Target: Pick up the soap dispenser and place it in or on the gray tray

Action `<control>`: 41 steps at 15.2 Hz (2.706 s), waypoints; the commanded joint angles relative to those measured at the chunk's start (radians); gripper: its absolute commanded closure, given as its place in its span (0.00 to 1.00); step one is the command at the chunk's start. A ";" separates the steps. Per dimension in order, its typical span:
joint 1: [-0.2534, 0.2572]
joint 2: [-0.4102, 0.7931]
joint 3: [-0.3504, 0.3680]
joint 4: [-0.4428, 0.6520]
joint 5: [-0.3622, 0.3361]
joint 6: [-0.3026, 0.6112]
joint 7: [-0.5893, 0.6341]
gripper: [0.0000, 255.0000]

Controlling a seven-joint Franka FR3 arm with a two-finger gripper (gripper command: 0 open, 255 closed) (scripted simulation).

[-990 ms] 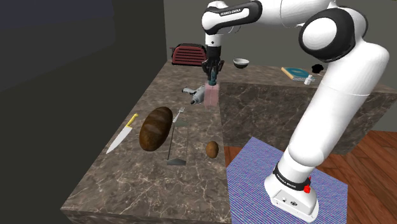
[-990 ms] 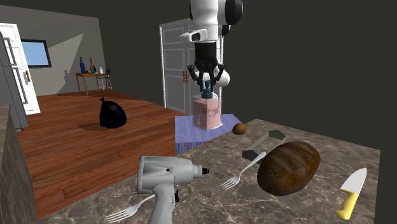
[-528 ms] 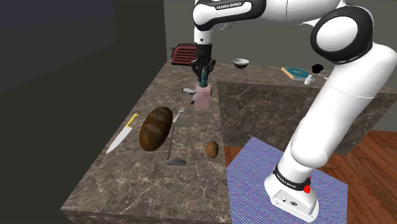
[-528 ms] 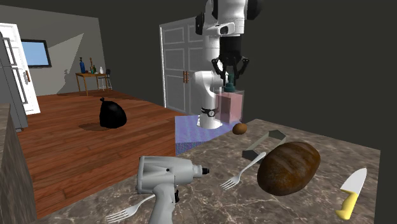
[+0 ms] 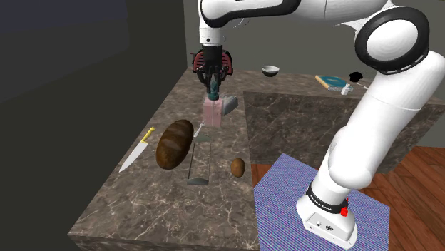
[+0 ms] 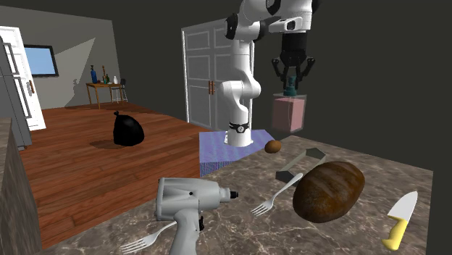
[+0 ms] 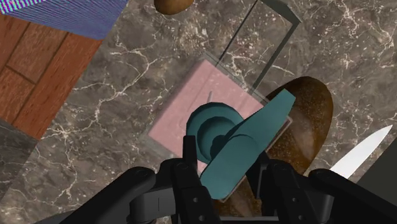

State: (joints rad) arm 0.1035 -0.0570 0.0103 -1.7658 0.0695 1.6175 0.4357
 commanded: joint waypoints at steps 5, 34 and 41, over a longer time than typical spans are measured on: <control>0.065 0.039 0.070 0.089 0.013 -0.040 0.139 1.00; 0.075 0.067 0.081 -0.234 0.017 0.311 0.130 1.00; 0.075 0.067 0.081 -0.234 0.017 0.311 0.130 0.00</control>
State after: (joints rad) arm 0.1785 0.0097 0.0915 -1.9994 0.0870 1.9286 0.5662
